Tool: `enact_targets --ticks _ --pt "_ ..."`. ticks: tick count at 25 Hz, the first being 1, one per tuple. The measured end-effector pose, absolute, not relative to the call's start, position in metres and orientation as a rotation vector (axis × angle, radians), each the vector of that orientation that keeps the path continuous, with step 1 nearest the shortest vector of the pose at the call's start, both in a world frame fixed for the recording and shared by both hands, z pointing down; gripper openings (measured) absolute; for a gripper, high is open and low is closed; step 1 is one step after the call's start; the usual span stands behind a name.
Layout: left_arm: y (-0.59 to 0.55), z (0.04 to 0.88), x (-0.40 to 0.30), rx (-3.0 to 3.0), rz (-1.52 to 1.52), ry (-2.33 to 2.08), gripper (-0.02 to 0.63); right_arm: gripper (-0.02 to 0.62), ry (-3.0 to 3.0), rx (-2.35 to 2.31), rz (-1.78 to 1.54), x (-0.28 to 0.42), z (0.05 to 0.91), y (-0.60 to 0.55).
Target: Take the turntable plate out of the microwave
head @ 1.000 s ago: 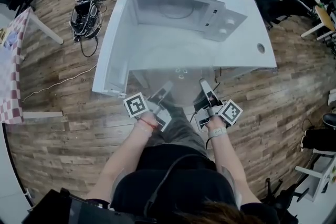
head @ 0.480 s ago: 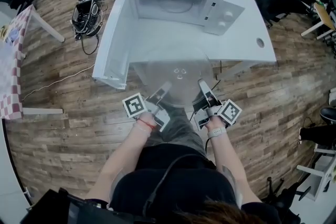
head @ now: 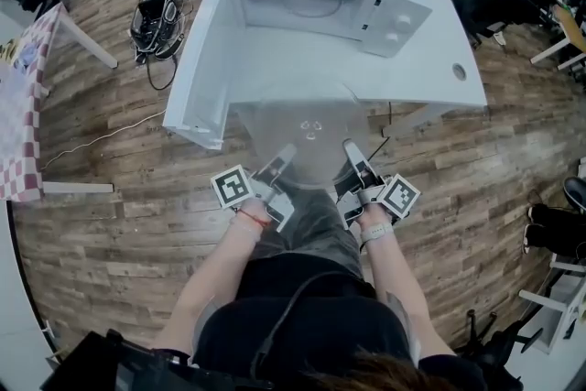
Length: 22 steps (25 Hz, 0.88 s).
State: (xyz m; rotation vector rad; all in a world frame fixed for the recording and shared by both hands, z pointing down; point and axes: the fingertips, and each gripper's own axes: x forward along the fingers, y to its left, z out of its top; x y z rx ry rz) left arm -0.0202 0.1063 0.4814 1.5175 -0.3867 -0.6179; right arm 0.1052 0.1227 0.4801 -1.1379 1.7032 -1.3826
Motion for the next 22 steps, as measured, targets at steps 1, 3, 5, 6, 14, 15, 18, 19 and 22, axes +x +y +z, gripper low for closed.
enact_targets --ticks 1,3,5,6,14,15,18,19,22 --pt "0.105 0.481 -0.02 1.516 -0.622 -0.389 0.032 0.052 1.706 -1.131 -1.384 0.105 0.479 0.121" --pt "0.102 0.482 -0.019 1.514 -0.626 -0.397 0.032 0.052 1.713 -1.121 -1.392 0.106 0.479 0.117" --pt "0.097 0.481 -0.018 1.517 -0.626 -0.405 0.032 0.052 1.719 -1.115 -1.398 0.108 0.479 0.111" --pt "0.094 0.48 -0.017 1.517 -0.628 -0.409 0.032 0.052 1.721 -1.108 -1.401 0.109 0.478 0.108" --pt "0.082 0.468 -0.017 1.504 -0.686 -0.443 0.032 0.052 1.803 -1.052 -1.432 0.108 0.466 0.087" --pt "0.081 0.466 -0.017 1.506 -0.689 -0.45 0.032 0.052 1.807 -1.041 -1.438 0.108 0.464 0.085" --pt "0.078 0.462 -0.014 1.517 -0.702 -0.465 0.032 0.052 1.822 -1.022 -1.454 0.111 0.462 0.081" --pt "0.077 0.46 -0.013 1.52 -0.705 -0.468 0.032 0.052 1.827 -1.02 -1.456 0.113 0.46 0.08" --pt "0.073 0.456 -0.006 1.519 -0.711 -0.474 0.032 0.052 1.836 -1.014 -1.462 0.12 0.454 0.075"
